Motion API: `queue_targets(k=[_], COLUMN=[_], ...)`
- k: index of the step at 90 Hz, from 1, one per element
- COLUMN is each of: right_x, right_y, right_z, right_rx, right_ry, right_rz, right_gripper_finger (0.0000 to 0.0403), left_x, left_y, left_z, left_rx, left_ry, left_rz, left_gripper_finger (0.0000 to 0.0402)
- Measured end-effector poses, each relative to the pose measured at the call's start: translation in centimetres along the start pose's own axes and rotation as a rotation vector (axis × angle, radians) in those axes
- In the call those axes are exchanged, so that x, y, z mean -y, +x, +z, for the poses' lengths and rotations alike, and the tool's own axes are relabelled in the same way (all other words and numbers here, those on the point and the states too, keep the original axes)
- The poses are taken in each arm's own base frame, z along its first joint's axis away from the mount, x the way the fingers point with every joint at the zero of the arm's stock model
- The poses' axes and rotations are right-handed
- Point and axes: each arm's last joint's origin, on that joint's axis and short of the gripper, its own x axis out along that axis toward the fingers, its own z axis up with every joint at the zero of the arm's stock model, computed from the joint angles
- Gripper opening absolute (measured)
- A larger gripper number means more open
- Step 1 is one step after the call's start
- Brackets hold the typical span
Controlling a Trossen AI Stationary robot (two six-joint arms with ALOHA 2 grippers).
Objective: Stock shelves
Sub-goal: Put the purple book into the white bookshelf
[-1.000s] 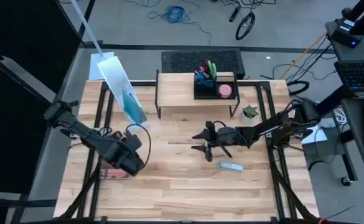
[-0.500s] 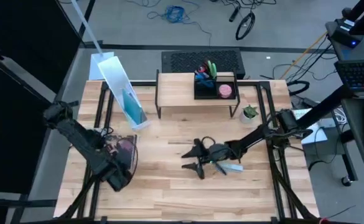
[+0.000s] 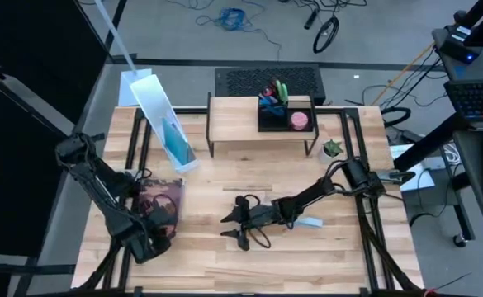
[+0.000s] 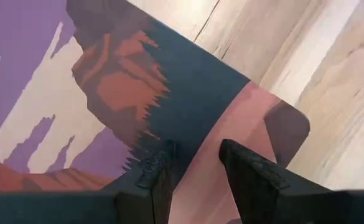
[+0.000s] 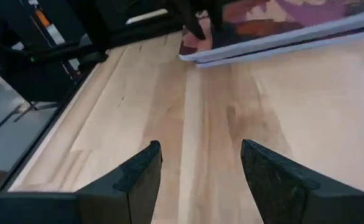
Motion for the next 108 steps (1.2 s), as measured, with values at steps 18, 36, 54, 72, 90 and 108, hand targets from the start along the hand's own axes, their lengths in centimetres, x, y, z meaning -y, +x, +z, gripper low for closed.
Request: queue_targets(k=[18,36,54,72,90,108], right_x=[-0.2,0.1,0.4,0.4,-0.4,0.0], right_y=[0.5,0.7,0.7,0.9,3.5,7.1], right_z=[0.5,1.1,0.7,0.8,2.2,4.1], right_rx=[0.019,0.036,-0.011,-0.017,0.02,0.025], right_ry=[0.066,0.097,0.073,0.036,-0.11,-0.198], right_rz=[0.003,-0.004,-0.029,-0.03,-0.02,-0.079], right_gripper_finger=[0.0201,0.0201,0.0201,0.0201,0.0201,0.0201], left_x=[0.9,1.9,3.0,2.5,1.1,0.7], left_y=[0.1,0.2,-0.6,-2.8,-3.9,-4.9], left_z=[0.5,1.5,3.0,3.0,1.0,-1.7], left_rx=[0.066,0.156,0.121,0.053,0.007,0.015], left_ry=[0.022,0.007,0.046,-0.012,-0.065,-0.12], left_rz=[-0.086,-0.17,-0.224,-0.085,0.051,0.047], left_gripper_finger=[0.0125,0.0125,0.0125,0.0125,0.0125,0.0125])
